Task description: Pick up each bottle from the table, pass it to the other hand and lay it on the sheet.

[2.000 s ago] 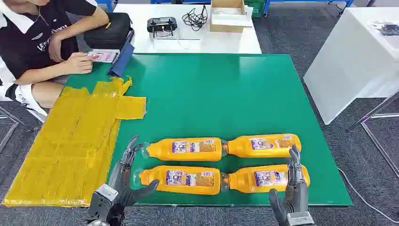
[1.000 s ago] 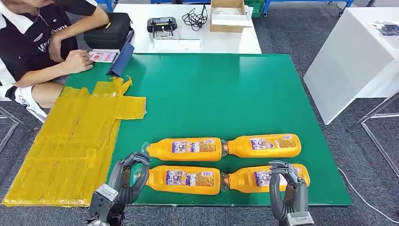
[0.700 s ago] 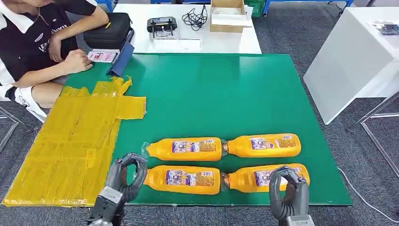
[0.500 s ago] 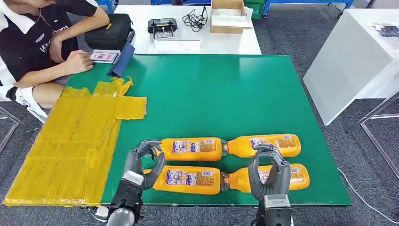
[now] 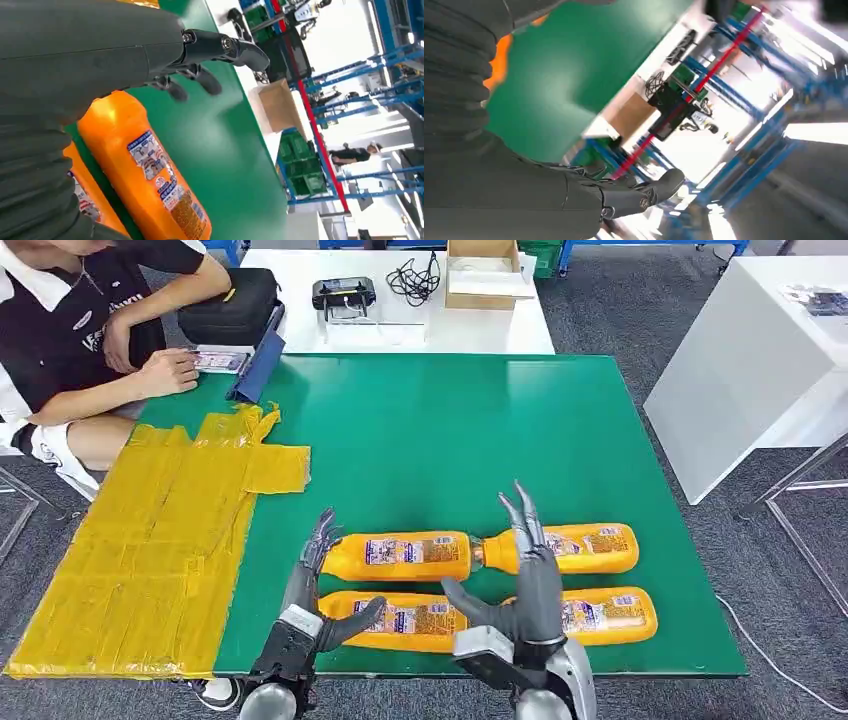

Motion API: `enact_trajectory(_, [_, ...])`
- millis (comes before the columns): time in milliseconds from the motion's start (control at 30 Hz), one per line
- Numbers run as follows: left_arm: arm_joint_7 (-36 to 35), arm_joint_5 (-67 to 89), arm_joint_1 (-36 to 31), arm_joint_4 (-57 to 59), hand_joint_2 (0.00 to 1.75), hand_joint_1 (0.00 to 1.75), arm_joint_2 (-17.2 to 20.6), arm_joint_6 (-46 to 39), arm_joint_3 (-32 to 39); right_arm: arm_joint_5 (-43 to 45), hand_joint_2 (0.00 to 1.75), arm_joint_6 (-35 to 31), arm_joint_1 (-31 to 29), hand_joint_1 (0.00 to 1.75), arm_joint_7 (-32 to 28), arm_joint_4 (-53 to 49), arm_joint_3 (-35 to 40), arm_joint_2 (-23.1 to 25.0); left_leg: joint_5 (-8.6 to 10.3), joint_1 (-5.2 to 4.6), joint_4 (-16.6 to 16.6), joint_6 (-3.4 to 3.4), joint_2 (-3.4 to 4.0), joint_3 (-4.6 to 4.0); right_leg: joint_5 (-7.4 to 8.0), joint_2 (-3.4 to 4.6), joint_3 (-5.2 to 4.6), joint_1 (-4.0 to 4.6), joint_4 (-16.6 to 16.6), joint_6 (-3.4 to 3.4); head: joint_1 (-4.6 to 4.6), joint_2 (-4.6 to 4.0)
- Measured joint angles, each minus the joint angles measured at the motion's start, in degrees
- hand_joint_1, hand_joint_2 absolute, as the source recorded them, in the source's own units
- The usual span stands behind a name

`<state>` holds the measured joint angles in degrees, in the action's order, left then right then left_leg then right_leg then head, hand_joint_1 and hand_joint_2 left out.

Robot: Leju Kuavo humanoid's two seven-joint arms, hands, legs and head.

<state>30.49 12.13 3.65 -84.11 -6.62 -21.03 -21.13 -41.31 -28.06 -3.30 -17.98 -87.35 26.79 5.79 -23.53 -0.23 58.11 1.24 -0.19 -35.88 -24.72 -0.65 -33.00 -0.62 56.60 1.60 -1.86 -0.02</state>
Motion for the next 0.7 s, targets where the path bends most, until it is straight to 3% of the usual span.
enact_trajectory(100, [0.0,-0.9,-0.8,-0.2,1.75,0.0,0.0,1.3,0.7,-8.5,1.75,-0.4,-6.2,0.0,4.3,6.9,2.0,-0.3,0.12,0.01,0.0,0.06,-0.03,0.01,0.04,-0.01,0.0,0.0,0.0,0.04,0.0,0.0])
enact_trajectory(433, [-0.1,-1.2,-1.3,-0.3,1.75,0.0,0.0,1.8,1.6,-11.0,1.75,-0.6,-12.3,0.0,5.9,16.0,4.2,-0.7,0.12,-0.02,0.0,0.07,-0.09,-0.08,0.04,-0.08,-0.03,-0.02,0.0,0.07,0.0,0.0])
enact_trajectory(700, [-0.2,-4.5,-3.2,-0.8,1.75,0.0,0.0,4.5,3.5,-16.1,1.75,7.2,-23.5,0.0,10.6,32.9,8.0,-0.5,0.28,0.01,0.0,0.09,-0.12,-0.09,0.11,-0.11,-0.04,0.0,0.0,0.12,0.04,0.0])
